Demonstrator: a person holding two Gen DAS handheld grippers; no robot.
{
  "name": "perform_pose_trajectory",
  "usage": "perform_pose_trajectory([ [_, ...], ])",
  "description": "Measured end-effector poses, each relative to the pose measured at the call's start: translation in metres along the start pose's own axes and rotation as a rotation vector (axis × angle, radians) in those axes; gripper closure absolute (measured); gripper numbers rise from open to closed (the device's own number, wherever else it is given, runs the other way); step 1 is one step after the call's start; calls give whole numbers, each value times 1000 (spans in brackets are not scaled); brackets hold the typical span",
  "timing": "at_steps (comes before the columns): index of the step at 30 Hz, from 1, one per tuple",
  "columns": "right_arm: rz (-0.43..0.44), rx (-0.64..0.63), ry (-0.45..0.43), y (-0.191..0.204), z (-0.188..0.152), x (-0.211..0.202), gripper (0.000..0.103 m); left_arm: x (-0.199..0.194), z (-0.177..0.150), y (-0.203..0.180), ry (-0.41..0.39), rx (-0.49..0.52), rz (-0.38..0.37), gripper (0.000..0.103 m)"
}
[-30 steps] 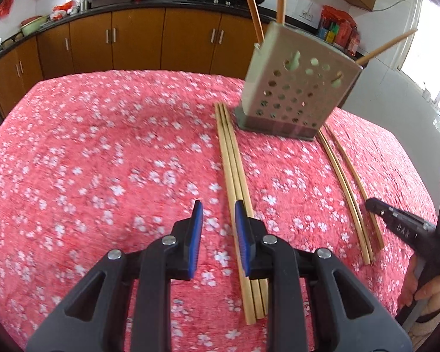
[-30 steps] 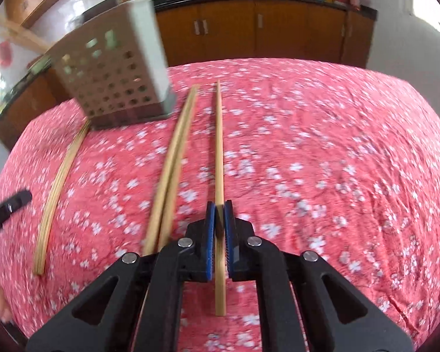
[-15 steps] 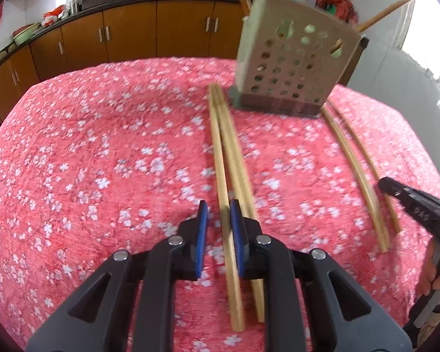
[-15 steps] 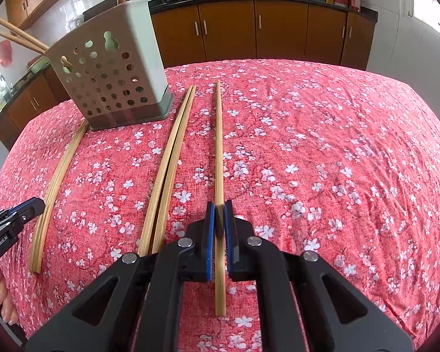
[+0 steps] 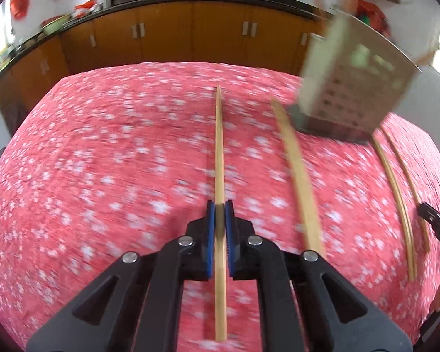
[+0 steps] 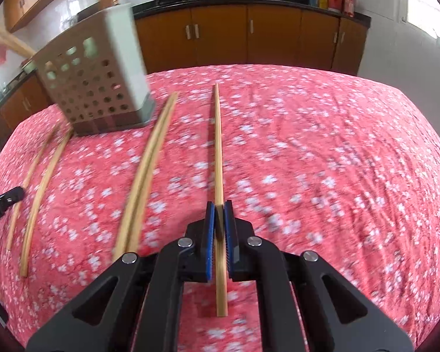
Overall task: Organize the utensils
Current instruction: 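Close the left tool on a chopstick while the right tool grasps another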
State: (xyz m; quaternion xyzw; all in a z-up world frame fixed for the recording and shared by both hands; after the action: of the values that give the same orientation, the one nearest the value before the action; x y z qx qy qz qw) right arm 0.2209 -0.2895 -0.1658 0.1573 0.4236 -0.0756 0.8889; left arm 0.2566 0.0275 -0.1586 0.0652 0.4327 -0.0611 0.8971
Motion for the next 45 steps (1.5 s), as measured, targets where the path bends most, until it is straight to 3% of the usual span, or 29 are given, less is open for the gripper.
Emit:
perform_pose_trajectory([
  [4, -1, 14, -10, -10, 7, 3, 96, 3, 0, 22, -14, -34, -14, 93],
  [9, -11, 0, -21, -9, 7, 3, 95, 4, 2, 18, -32, -4, 10, 93],
  [45, -2, 11, -19, -10, 6, 2, 95, -3, -3, 23, -42, -54, -43, 93],
])
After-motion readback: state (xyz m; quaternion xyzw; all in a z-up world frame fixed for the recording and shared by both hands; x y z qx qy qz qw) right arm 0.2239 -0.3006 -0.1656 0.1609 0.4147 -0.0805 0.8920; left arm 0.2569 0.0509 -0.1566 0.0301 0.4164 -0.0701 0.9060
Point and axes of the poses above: each gripper's, at about its wrist camera, not at the fingertips, and x roughly the way its jaws point, y to its left, z to its top, the point moved 5 cm from there along x, roughly the way its jaws point, and after that the axes turned 13 degrees about x, right-handed, at the moved point
